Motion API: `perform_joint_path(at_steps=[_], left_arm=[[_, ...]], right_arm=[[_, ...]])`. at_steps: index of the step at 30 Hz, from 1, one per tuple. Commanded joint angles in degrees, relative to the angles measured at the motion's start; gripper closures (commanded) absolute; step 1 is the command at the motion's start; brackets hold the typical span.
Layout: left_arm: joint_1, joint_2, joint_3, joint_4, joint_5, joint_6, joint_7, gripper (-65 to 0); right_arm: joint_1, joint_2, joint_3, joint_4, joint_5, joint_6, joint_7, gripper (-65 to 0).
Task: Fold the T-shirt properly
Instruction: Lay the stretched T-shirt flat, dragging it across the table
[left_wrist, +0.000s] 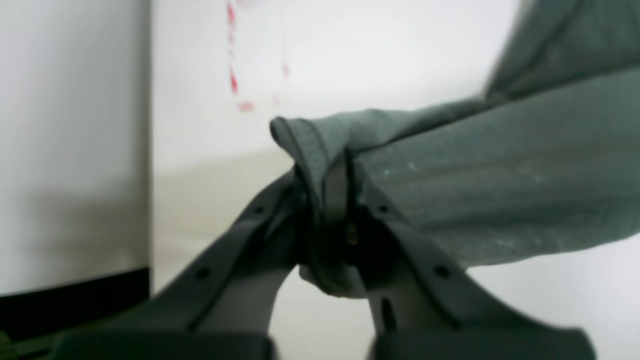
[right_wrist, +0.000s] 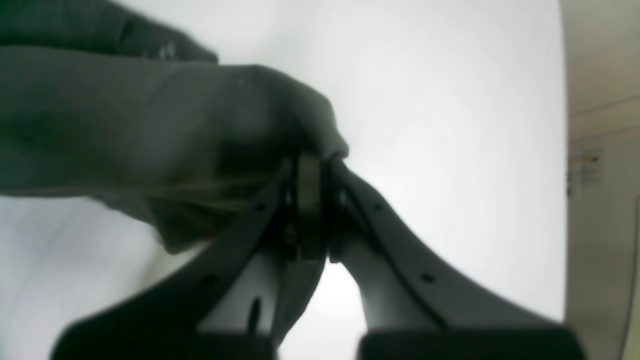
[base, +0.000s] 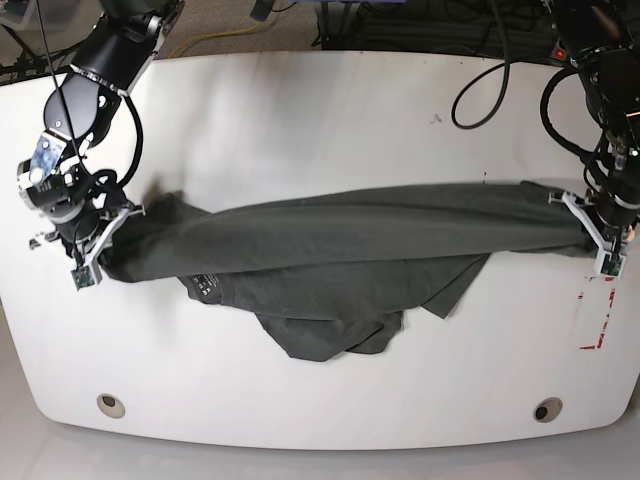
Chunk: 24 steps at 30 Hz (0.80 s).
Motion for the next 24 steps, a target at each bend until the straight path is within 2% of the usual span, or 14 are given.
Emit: perform_joint_path(at_steps=[1, 7, 15, 21, 24], left_arm=[[1.5, -2.4, -0.7, 0.8, 0.1, 0.1, -1.3, -0.8], [8.1, -3.6, -3.3, 0.6, 0.1, -0.9, -3.8, -0.8], [15.7, -3.4, -4.8, -0.8, 0.1, -2.3, -8.3, -0.8], [16.9, -3.6, -5.0, -6.6, 0.1, -2.5, -9.5, -0.6], [17.0, -3.6, -5.2, -8.1, 0.1, -4.3, -9.5, -0.6]], right_arm=[[-2.1, 0.0, 0.6, 2.3, 0.9, -0.2, 1.5, 0.0], [-9.2, -0.6, 0.7, 3.3, 0.9, -0.2, 1.5, 0.0], [-16.2, -4.5, 4.1, 3.3, 0.8, -0.2, 1.4, 0.0], [-19.9, -6.0, 5.9, 3.3, 0.8, -0.2, 1.4, 0.0], [-21.3, -5.9, 5.9, 2.8, 0.8, -0.2, 1.4, 0.0]])
